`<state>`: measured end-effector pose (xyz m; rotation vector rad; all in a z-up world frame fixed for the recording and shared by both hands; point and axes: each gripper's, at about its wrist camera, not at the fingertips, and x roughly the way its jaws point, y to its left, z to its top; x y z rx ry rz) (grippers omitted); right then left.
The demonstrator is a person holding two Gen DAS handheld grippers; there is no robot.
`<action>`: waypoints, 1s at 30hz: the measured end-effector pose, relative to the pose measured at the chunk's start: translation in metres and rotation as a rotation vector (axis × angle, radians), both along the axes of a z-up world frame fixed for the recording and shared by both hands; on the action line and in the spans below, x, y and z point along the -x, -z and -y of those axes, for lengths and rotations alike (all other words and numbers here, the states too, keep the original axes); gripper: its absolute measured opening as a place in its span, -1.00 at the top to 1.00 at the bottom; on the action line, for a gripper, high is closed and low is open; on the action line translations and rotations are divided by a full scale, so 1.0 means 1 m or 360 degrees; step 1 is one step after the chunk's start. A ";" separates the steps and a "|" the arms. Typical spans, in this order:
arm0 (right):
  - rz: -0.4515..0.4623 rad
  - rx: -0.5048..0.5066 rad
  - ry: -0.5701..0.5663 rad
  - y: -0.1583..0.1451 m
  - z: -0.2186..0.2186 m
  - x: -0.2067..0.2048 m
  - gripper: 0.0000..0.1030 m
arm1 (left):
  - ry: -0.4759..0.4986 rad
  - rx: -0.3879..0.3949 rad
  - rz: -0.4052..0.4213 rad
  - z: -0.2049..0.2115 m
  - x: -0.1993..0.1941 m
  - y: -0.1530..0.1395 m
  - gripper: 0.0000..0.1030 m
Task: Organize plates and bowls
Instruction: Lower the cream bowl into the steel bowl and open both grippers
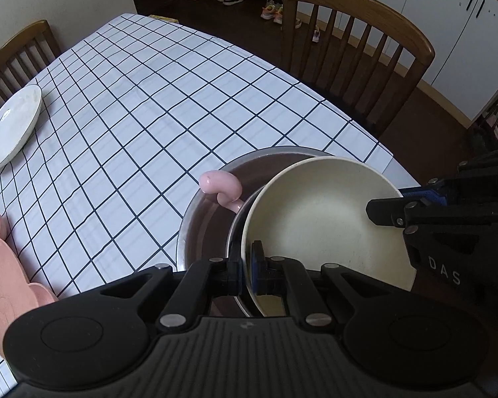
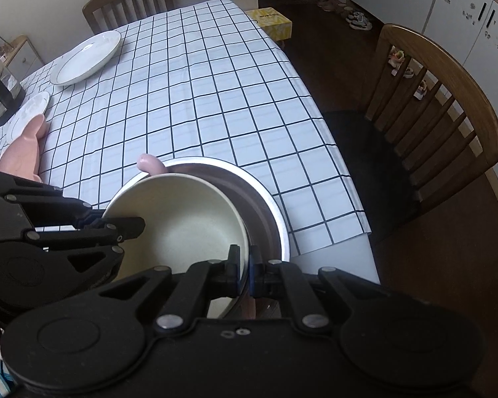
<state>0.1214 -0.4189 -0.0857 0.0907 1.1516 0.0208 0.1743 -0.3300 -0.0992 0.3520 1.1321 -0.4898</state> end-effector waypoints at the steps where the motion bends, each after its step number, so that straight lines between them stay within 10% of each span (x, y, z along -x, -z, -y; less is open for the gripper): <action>1: 0.0001 0.0001 -0.0001 0.000 0.000 0.000 0.89 | 0.0003 -0.0006 -0.0008 0.000 0.000 0.001 0.91; 30: 0.0120 -0.0024 0.0050 -0.029 0.000 0.020 0.16 | 0.0052 0.0156 -0.0020 -0.019 0.003 -0.020 0.70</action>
